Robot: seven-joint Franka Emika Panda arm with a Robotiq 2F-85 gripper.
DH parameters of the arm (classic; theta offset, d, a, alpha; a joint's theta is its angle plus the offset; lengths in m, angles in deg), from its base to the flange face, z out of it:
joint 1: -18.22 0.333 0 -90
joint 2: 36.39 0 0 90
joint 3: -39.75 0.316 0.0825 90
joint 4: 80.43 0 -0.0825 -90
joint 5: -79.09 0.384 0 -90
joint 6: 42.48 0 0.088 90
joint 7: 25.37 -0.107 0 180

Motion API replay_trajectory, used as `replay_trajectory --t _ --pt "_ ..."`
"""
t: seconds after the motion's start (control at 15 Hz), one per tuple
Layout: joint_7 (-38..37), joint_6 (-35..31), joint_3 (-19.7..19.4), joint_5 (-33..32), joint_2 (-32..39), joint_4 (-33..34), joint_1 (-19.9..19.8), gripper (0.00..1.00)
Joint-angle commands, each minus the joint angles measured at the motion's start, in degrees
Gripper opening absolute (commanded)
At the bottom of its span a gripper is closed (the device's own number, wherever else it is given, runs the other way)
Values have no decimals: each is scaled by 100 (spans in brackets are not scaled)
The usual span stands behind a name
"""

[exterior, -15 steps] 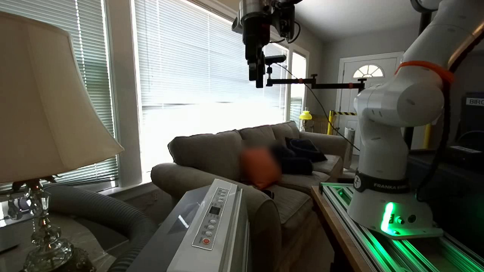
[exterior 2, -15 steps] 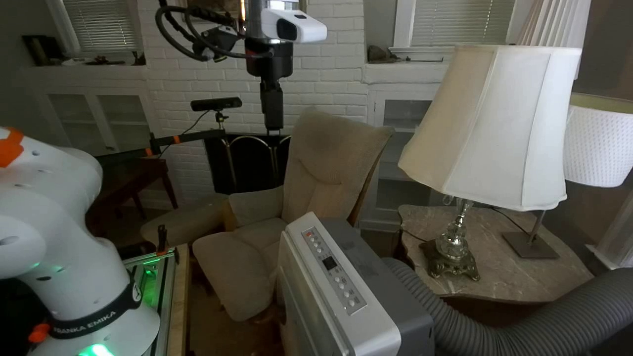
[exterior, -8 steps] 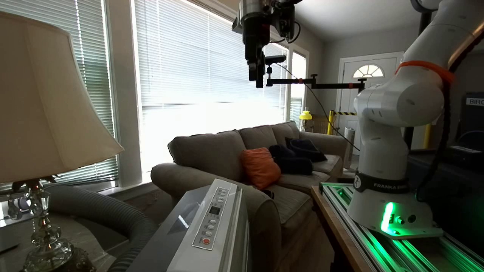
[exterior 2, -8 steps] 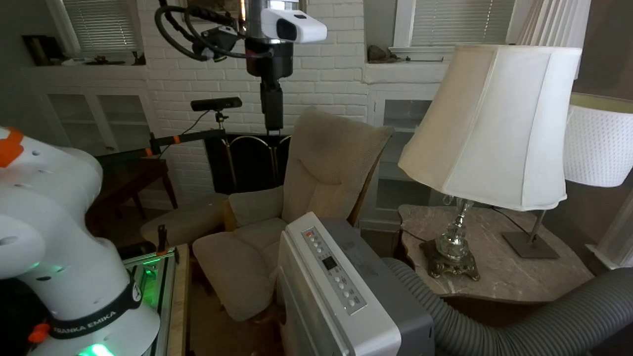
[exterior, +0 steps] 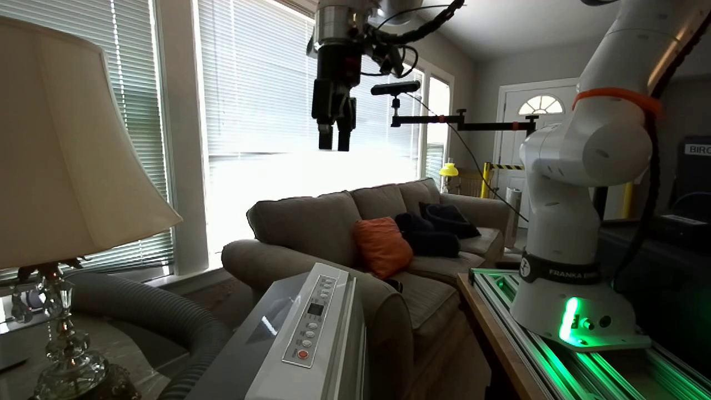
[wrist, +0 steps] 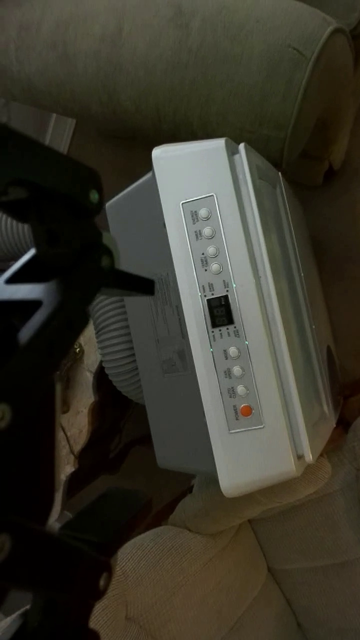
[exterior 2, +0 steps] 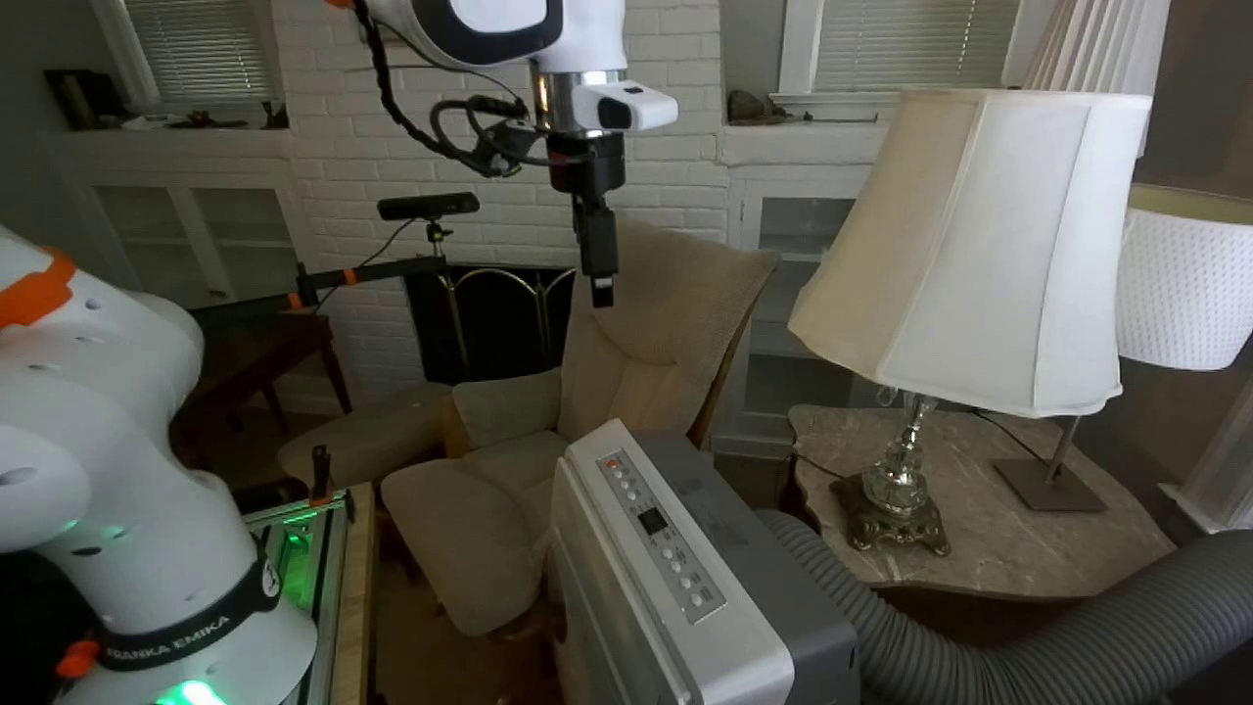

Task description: Press the white button next to the orange button

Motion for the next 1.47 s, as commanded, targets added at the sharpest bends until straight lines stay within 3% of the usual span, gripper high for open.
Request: replay_trajectory --t 0.0,0.53,0.6,1.4 --pt "-510 -530 251 -442 797 210 -10 68" --pt "-332 -1017 215 -525 1724 249 271 4" --pt "-323 -1068 232 -528 1809 243 330 1" --pt "-291 -1635 220 -750 2877 291 699 0"
